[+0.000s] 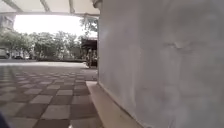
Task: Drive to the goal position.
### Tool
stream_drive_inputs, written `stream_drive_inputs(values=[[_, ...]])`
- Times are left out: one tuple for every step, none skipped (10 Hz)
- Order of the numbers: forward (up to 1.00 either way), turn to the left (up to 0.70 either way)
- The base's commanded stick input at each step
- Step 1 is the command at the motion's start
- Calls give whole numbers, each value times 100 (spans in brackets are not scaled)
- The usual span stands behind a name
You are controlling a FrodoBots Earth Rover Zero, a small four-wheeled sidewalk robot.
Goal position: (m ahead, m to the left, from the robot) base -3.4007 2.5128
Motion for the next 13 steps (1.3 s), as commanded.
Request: stream_drive_inputs(values=[[4, 0], [4, 0], [4, 0], [4, 0], [4, 0], [4, 0], [4, 0], [4, 0], [4, 0], [4, 0], [4, 0], [4, 20], [4, 62]])
